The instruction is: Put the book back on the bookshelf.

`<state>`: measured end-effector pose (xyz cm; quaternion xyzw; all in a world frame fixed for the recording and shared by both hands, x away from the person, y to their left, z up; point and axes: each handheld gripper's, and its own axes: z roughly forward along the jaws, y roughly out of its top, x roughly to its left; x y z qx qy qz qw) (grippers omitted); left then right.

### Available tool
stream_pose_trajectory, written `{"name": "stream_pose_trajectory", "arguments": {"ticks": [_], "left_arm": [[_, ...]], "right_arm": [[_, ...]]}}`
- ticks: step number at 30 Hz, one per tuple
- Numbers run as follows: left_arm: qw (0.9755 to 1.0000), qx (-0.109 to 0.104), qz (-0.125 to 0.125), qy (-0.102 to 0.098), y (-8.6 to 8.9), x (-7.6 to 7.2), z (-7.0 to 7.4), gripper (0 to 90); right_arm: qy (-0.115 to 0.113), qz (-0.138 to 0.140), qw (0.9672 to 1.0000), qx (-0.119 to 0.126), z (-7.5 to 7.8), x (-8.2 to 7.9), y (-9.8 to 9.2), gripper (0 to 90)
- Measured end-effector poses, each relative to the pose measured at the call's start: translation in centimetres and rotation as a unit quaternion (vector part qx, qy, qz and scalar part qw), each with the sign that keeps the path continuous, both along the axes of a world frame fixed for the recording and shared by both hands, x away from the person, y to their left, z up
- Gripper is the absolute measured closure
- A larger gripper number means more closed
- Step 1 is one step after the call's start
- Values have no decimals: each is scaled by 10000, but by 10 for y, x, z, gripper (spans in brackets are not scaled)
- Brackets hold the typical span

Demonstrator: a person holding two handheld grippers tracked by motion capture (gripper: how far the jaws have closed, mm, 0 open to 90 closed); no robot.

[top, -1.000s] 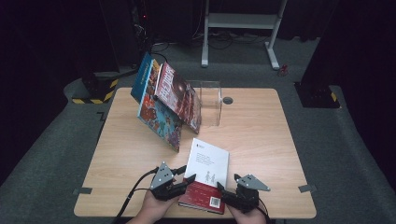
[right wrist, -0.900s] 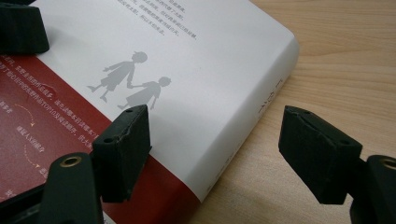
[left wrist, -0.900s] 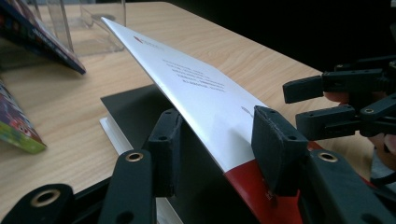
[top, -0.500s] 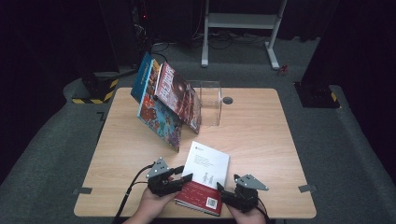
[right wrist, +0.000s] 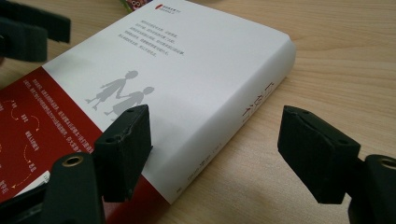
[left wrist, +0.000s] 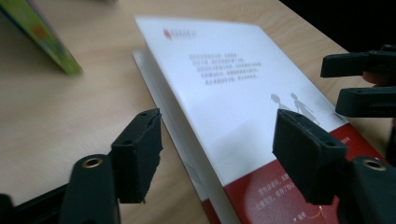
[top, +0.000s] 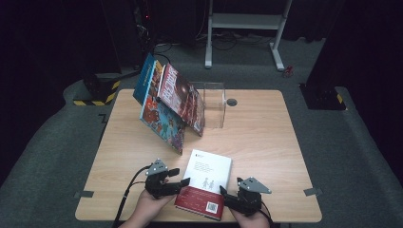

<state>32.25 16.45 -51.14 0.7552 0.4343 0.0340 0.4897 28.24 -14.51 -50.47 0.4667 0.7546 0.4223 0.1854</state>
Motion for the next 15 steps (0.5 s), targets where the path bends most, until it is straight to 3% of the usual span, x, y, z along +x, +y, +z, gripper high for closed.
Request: {"name": "stream_pose_trajectory", "arguments": {"ticks": [3, 4, 6, 8, 15], "left_arm": [[9982, -165, -239, 516, -6, 4, -11, 268], [9976, -223, -275, 600, -8, 3, -12, 268], [9971, -279, -398, 579, -12, 1, -11, 308], [9979, -179, -379, 491, -16, -3, -10, 312], [9982, -209, -391, 404, -12, -4, -8, 368]], "right_arm": [[22, 10, 10000, -5, 0, 0, 0, 257], [27, 13, 10000, -1, 0, 0, 1, 258], [60, 29, 10000, 4, -1, 0, 1, 257], [60, 60, 10000, -7, -1, -1, 1, 257], [223, 81, 9996, 152, -3, 1, 1, 237]]}}
